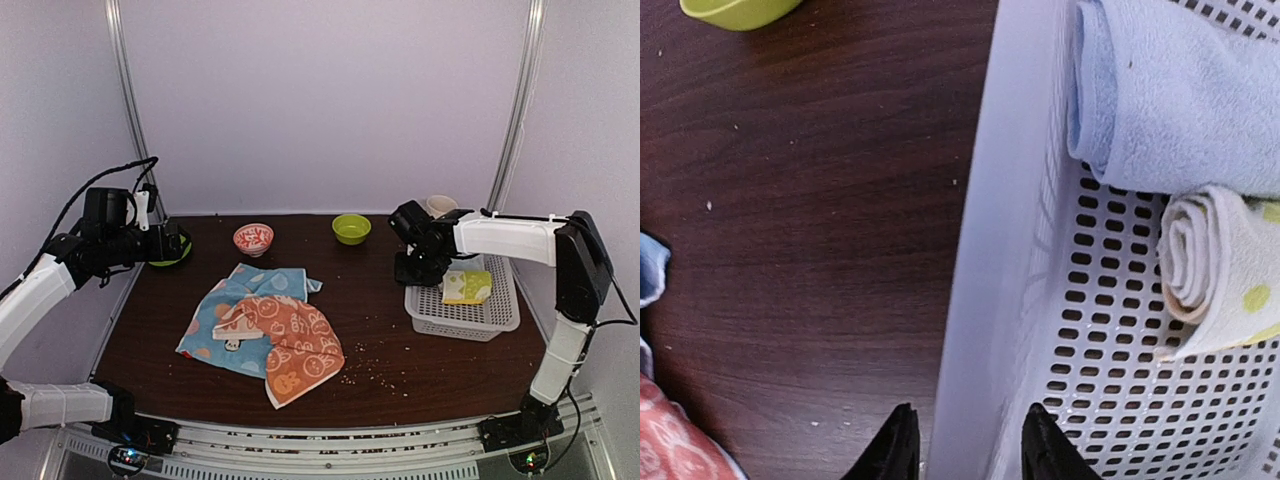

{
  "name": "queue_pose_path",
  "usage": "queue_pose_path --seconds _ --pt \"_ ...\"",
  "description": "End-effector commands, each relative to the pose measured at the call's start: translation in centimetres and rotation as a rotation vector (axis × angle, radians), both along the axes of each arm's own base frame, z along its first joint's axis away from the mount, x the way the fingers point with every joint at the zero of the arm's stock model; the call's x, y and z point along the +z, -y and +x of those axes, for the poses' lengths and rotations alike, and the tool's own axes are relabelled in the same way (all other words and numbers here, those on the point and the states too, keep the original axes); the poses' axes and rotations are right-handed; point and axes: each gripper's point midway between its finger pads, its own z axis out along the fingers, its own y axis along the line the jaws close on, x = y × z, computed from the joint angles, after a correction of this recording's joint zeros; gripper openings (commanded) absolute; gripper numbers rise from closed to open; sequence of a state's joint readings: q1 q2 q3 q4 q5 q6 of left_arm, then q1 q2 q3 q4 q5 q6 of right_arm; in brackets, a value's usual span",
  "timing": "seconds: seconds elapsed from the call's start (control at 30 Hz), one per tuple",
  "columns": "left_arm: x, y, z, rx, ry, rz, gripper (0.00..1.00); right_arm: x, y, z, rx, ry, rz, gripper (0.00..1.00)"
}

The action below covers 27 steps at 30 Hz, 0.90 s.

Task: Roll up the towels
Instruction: Move the bin to the corner of the board.

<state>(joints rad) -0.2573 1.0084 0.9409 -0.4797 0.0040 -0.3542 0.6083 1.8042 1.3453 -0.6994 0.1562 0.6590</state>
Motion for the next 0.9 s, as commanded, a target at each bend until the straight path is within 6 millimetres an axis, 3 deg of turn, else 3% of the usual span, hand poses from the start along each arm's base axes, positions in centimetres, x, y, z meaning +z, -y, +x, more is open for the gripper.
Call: queue_pose_path --seconds 0.0,0.2,0.4,0.53,0.63,0.87 --pt "1.9 0.3 0.4 -0.005 0.057 -0.018 0.96 0.6 3.6 -1.4 -0.007 0.007 -0.086 0.30" --pt "1.6 0.5 0.6 -0.008 0.048 -0.020 0.96 0.1 8.1 -3.0 -0.058 -0.011 -0.110 0.19" --pt "1.4 0.4 0.6 -0.004 0.043 -0.016 0.96 0.0 10.9 -3.3 -0.125 -0.003 -0.099 0.11" --pt "1.3 0.4 0.6 -0.002 0.040 -0.016 0.96 -0.3 11.9 -3.2 -0.154 -0.004 -0.093 0.02" --pt "1.3 0.4 0.6 -0.002 0.038 -0.015 0.96 -0.4 12.4 -2.7 -0.167 0.000 -0.090 0.00" --pt "1.1 0.4 0.7 -0.002 0.033 -0.012 0.96 0.3 12.8 0.5 -0.171 0.014 -0.089 0.00"
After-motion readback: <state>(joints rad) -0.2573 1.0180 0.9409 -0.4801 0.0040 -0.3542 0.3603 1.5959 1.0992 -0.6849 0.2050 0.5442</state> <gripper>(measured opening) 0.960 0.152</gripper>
